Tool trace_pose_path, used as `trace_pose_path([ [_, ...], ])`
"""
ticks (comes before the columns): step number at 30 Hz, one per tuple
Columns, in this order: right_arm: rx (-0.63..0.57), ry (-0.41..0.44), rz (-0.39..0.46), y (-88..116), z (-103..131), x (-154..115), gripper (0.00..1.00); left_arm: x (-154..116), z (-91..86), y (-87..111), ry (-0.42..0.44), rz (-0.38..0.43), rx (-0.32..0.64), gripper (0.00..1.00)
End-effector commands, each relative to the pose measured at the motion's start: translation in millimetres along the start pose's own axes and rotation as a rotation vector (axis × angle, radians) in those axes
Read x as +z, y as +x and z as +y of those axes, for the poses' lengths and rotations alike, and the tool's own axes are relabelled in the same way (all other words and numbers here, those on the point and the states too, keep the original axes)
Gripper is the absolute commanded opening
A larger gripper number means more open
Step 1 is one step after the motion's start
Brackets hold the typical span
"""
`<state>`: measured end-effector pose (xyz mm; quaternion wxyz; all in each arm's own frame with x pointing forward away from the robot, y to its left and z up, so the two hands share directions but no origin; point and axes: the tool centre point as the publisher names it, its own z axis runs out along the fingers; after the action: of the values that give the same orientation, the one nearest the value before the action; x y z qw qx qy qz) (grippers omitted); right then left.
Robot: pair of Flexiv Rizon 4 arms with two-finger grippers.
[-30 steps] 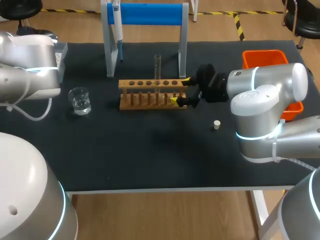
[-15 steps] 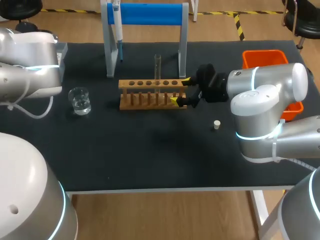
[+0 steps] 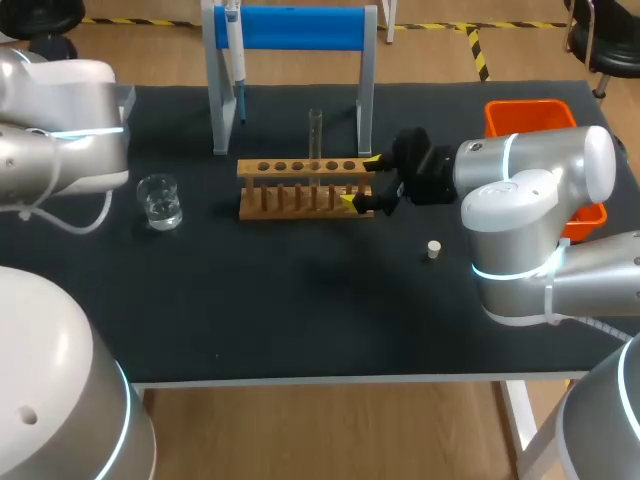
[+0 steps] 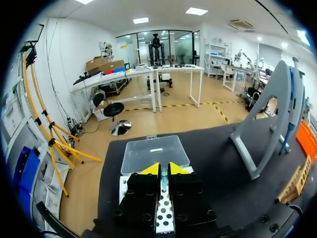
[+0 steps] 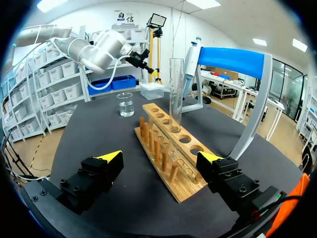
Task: Invert the test tube, pick up the pipette, mount the tip to pipette, aspirate from beaker and dispense into the tube, eject the tip, return the pipette, and cap with the stopper.
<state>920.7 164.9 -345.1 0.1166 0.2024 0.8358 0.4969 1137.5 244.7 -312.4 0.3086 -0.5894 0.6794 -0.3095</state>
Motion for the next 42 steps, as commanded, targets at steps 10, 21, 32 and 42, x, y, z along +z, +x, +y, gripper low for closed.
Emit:
trace_pose_path([
  [10,0.000,0.000,-0.001,0.3,-0.2,-0.1,1.00,-24.0,-13.9,9.1,0.046,-0.005,0.033,0.00],
  [21,0.000,0.000,-0.001,0.3,-0.2,-0.1,1.00,-104.7,-36.3,88.7,0.103,0.399,0.312,0.00],
  [32,0.000,0.000,-0.001,0.3,-0.2,-0.1,1.00,-193.2,-32.8,167.2,0.147,0.750,0.583,0.00],
  [42,0.000,0.000,-0.001,0.3,-0.2,-0.1,1.00,-246.5,-18.4,223.1,0.121,0.941,0.757,0.00],
])
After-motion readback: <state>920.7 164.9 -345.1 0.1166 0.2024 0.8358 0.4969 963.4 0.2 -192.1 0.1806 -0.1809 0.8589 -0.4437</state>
